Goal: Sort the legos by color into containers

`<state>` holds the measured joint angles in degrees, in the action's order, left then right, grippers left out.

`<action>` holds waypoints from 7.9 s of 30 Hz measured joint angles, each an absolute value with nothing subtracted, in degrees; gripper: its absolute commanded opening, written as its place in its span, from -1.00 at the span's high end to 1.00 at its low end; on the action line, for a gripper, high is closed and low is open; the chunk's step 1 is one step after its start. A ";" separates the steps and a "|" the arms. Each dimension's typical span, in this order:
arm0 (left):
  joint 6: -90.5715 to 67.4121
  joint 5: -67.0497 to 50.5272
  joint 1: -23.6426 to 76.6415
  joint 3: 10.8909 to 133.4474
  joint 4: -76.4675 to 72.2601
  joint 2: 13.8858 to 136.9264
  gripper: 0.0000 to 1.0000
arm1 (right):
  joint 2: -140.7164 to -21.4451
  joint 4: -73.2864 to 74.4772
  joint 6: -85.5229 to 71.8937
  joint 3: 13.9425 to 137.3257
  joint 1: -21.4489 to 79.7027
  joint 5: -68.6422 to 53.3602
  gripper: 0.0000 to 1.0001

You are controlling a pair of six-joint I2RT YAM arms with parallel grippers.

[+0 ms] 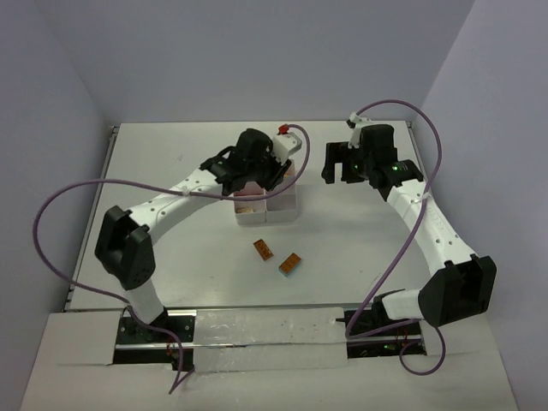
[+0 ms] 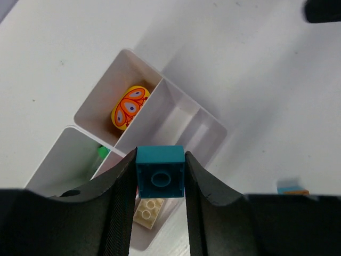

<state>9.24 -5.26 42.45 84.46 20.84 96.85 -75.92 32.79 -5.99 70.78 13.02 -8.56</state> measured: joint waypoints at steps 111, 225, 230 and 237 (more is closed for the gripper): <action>7.20 -62.43 9.26 84.73 50.41 83.15 -0.52 | -97.30 52.14 69.54 66.11 55.37 -12.62 -0.30; -3.84 -63.38 29.56 72.78 26.29 81.59 1.00 | -83.05 33.73 6.90 74.54 23.38 -72.46 1.00; 0.52 -61.19 29.79 70.64 30.65 80.28 1.00 | -82.91 33.63 6.66 74.56 21.28 -73.23 1.00; 2.44 -58.86 29.78 69.78 32.97 79.75 1.00 | -82.83 33.65 6.66 74.56 20.02 -73.60 1.00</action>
<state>2.44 -58.86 29.78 69.78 32.97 79.75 -82.83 33.65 6.66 74.56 20.02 -73.60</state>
